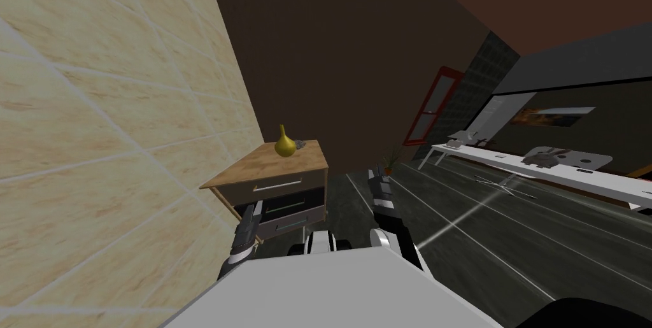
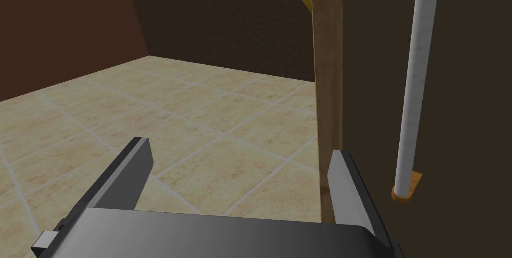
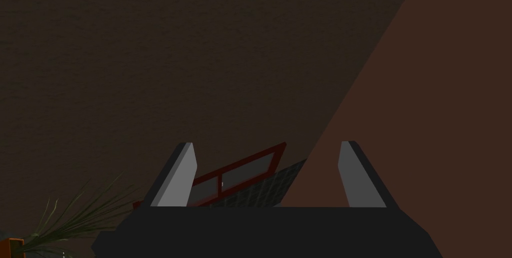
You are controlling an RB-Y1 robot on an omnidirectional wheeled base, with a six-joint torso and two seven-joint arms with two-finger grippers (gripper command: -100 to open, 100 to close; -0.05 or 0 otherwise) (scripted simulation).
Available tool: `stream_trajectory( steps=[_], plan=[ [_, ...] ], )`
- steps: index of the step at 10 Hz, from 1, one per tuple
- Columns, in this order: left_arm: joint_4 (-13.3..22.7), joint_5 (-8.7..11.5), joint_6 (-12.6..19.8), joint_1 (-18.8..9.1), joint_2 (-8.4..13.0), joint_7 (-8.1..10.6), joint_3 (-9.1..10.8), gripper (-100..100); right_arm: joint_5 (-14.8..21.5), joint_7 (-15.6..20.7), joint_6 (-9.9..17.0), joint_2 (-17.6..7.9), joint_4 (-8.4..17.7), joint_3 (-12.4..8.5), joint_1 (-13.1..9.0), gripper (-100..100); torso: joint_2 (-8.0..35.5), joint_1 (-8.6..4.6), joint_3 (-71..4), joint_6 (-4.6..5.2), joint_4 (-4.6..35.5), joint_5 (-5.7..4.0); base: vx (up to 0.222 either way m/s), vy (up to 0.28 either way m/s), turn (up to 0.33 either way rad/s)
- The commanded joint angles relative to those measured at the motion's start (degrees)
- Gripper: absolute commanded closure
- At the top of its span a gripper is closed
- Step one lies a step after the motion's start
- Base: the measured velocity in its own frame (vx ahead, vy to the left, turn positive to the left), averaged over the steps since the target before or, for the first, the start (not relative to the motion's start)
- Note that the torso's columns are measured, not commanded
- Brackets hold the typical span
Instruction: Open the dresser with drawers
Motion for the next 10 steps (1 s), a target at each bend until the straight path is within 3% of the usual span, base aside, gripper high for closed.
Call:
stream_trajectory(
  steps=[1,10],
  plan=[
    [4.3,0.4,-2.1,-0.6,-0.3,0.31,0.18,-100,0.0,0.0,0.0,0.0,0.0,0.0,0.0,0,-0.1,-0.07,-0.1,0.01,0.0,-0.02,0.114,-0.027,0.005],
    [18.4,1.9,-9.5,-3.0,-0.4,1.35,0.89,-100,0.0,0.0,0.0,0.0,0.0,0.0,0.0,0,0.0,0.0,0.0,0.0,0.0,-0.01,0.092,-0.025,0.008]
  ],
)
